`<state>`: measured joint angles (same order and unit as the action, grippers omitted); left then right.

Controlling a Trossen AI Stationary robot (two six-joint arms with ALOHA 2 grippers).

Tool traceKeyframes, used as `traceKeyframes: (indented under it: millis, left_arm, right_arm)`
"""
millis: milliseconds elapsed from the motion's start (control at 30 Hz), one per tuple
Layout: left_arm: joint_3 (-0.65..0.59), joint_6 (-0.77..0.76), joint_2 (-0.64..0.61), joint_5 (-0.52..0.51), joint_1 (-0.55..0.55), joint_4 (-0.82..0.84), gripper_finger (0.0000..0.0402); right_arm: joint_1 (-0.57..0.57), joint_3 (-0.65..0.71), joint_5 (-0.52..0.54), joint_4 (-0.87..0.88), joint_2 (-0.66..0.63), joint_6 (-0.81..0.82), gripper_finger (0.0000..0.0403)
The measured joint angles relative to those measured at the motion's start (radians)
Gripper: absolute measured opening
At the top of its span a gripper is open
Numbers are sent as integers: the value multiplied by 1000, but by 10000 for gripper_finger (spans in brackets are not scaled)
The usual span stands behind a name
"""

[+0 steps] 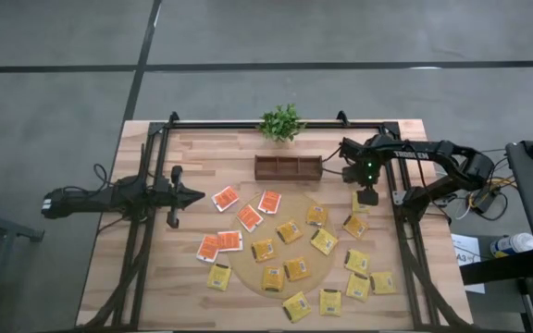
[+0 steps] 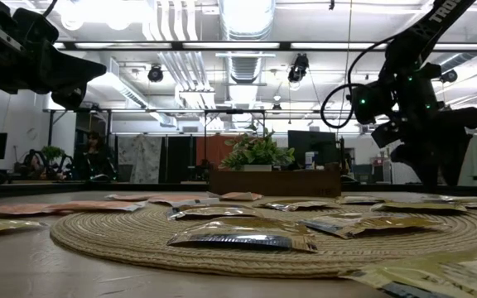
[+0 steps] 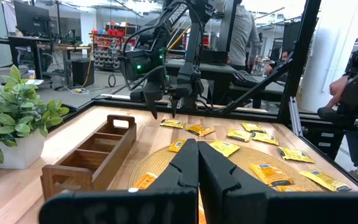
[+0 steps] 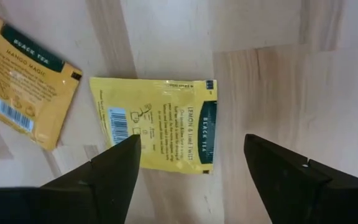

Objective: Pick & Place Tea
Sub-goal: Put the yellow tea bag into the right section of the wooden organizer

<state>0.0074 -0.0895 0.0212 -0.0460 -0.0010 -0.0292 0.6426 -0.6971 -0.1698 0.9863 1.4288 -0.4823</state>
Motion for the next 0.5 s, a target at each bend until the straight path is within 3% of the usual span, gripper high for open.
traceKeyframes:
  millis: [133,500]
  left_arm:
    - [0,0,0,0,0,0,0]
    - [0,0,0,0,0,0,0]
  right_arm:
    - [-1,0,-77,-8,0,-8,283]
    - [-1,42,-67,-75,1,-5,275]
